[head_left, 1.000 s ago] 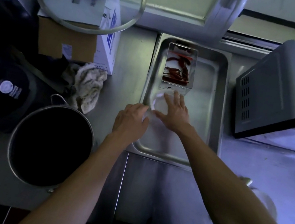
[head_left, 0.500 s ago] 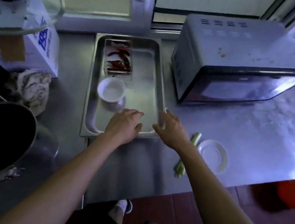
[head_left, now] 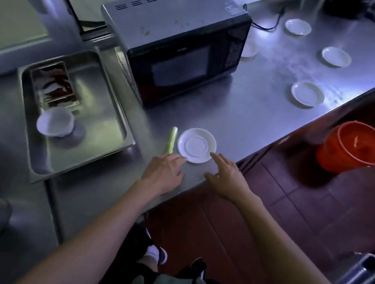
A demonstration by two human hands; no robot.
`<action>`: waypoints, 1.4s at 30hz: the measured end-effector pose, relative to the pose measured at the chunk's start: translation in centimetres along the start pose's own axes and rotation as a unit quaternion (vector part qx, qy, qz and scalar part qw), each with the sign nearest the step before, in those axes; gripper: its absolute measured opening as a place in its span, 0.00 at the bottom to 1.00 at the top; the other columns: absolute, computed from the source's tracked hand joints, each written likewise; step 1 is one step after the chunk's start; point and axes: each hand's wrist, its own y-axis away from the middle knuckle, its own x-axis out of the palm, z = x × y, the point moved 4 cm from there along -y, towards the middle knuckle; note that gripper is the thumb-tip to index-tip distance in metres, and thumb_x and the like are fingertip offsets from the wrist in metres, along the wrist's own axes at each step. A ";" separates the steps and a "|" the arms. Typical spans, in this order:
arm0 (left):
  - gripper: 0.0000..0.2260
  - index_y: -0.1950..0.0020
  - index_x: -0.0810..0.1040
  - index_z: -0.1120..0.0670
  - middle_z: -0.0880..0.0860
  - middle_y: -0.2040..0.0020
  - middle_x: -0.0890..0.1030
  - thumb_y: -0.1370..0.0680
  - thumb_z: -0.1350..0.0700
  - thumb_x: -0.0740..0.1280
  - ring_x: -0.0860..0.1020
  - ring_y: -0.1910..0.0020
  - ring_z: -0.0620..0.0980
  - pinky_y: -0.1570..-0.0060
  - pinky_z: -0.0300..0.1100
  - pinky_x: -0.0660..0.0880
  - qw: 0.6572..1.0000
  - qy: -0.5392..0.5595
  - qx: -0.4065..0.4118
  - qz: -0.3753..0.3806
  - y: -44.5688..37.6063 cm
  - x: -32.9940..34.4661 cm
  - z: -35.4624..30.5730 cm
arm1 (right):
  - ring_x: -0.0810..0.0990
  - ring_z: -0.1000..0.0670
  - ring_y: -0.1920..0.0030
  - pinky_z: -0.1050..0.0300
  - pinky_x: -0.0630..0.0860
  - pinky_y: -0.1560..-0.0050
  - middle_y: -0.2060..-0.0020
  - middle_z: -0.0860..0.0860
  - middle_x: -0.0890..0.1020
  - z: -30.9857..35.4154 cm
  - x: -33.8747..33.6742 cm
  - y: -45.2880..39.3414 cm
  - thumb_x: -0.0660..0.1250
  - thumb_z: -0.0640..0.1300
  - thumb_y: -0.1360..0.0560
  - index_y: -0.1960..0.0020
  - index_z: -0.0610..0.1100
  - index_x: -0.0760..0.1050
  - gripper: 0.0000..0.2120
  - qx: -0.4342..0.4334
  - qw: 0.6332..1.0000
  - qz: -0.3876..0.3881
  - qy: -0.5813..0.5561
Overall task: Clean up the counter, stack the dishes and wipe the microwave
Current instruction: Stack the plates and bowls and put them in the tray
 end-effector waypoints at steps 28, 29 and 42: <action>0.47 0.21 0.40 0.43 0.56 0.20 0.34 0.28 0.33 0.67 0.32 0.23 0.63 0.30 0.72 0.49 0.990 -0.049 -0.001 0.131 -15.0 7.5 -0.4 | 0.69 0.37 0.29 0.39 0.71 0.33 0.24 0.45 0.66 -5.6 -0.6 -7.3 0.68 0.42 0.22 0.23 0.48 0.64 0.29 0.019 0.999 -0.014 -0.025; 0.49 0.21 0.39 0.43 0.56 0.20 0.33 0.29 0.33 0.68 0.32 0.23 0.63 0.30 0.71 0.49 0.989 -0.045 -0.004 0.140 -15.3 7.4 -0.3 | 0.69 0.38 0.29 0.39 0.70 0.32 0.24 0.46 0.65 -5.6 -0.7 -7.6 0.67 0.43 0.22 0.23 0.48 0.64 0.29 0.018 0.999 -0.014 -0.023; 0.55 0.21 0.43 0.41 0.54 0.21 0.42 0.38 0.33 0.74 0.44 0.23 0.63 0.32 0.65 0.58 0.987 -0.048 0.001 0.155 -19.2 5.5 -0.5 | 0.67 0.42 0.27 0.43 0.68 0.30 0.24 0.47 0.66 -6.9 -2.5 -10.1 0.66 0.45 0.21 0.23 0.48 0.64 0.27 0.027 0.999 -0.018 -0.034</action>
